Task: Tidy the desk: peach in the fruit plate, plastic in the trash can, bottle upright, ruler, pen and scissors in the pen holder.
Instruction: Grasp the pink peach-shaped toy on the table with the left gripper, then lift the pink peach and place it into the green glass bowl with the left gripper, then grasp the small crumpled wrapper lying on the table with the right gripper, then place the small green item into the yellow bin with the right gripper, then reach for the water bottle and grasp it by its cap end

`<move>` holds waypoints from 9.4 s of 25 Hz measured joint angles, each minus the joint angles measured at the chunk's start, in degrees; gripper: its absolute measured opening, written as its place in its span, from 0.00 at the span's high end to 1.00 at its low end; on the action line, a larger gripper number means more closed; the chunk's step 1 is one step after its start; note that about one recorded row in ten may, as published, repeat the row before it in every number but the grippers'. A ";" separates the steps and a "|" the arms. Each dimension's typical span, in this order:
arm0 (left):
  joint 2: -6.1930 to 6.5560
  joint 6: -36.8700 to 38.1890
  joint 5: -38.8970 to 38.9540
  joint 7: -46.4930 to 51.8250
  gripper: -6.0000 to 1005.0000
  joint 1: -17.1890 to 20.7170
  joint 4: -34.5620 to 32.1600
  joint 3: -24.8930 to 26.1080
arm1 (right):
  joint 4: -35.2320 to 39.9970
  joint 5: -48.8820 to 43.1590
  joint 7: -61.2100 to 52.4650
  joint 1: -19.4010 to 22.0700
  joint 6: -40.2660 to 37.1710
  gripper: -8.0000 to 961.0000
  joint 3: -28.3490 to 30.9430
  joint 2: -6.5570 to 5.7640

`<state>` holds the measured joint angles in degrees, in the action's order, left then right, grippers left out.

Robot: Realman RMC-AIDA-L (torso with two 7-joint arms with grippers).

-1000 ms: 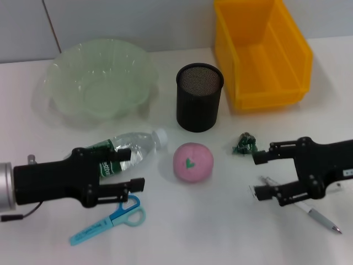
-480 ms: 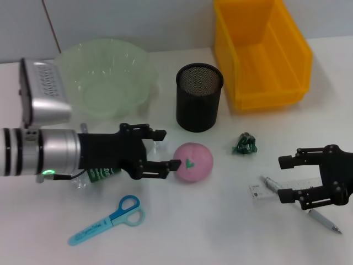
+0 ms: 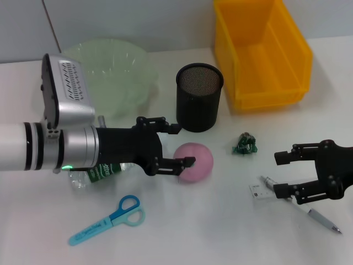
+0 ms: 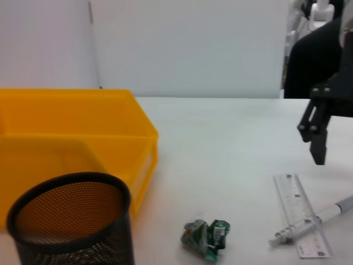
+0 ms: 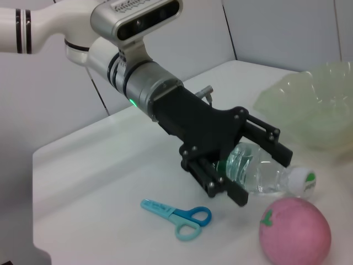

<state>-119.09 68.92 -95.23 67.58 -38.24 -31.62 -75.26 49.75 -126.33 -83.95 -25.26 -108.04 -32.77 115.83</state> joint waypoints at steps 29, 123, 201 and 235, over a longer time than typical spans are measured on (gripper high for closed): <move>-0.09 -13.21 3.77 -0.49 0.30 -0.07 0.12 -15.28 | -0.01 0.00 -1.43 -1.35 0.12 0.15 -0.10 0.85; 0.32 10.50 9.58 -5.28 0.17 22.05 -13.13 -2.17 | 23.29 -31.28 -72.03 -17.50 14.79 0.15 -39.03 3.32; 0.35 9.89 10.42 -7.55 0.17 18.31 -8.71 -4.27 | 26.47 -29.93 -72.50 -16.58 20.04 0.64 -32.11 3.08; 0.75 10.51 10.60 -5.74 0.17 17.47 -10.72 -1.59 | 26.91 -30.63 -65.91 -17.67 31.27 0.14 -27.57 3.23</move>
<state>-118.34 79.43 -84.63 61.84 -20.77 -42.35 -76.85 76.67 -156.97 -149.86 -42.93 -76.77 -60.34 119.05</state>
